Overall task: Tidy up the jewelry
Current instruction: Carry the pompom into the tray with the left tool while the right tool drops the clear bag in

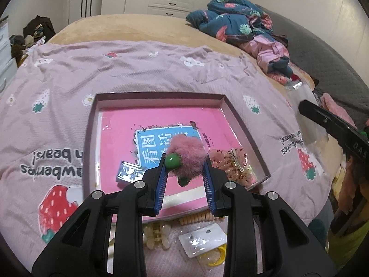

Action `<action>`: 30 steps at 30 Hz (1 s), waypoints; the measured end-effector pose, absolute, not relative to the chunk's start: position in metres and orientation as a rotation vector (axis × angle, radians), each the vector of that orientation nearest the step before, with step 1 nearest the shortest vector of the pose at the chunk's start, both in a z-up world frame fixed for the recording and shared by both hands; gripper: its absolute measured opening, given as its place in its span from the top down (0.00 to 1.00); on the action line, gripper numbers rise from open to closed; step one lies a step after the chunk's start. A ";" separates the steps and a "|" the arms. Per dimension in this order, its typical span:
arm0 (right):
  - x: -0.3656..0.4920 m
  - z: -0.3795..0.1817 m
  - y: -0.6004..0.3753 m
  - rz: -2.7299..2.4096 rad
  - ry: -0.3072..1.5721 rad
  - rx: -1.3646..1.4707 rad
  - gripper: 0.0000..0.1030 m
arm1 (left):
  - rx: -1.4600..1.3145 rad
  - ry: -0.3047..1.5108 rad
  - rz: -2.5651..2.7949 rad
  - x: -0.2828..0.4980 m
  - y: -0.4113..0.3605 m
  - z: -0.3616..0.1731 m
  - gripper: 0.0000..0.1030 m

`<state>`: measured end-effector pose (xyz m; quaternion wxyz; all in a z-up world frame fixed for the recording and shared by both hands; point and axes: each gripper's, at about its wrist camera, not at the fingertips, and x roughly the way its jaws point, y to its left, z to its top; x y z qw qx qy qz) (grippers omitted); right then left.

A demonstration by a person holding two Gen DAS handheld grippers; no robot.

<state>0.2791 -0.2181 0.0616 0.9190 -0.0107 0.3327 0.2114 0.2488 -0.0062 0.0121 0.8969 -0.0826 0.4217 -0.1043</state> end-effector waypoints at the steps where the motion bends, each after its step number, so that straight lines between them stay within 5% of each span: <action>1: 0.283 0.058 -0.217 0.430 0.691 -0.025 0.76 | -0.168 0.879 -0.216 0.251 -0.007 0.010 0.79; 22: 0.348 -0.033 -0.197 0.375 0.893 -0.093 0.76 | -0.141 1.011 -0.235 0.274 -0.023 -0.051 0.79; 30: 0.356 -0.060 -0.195 0.351 0.951 -0.093 0.76 | -0.148 1.012 -0.223 0.266 -0.019 -0.053 0.60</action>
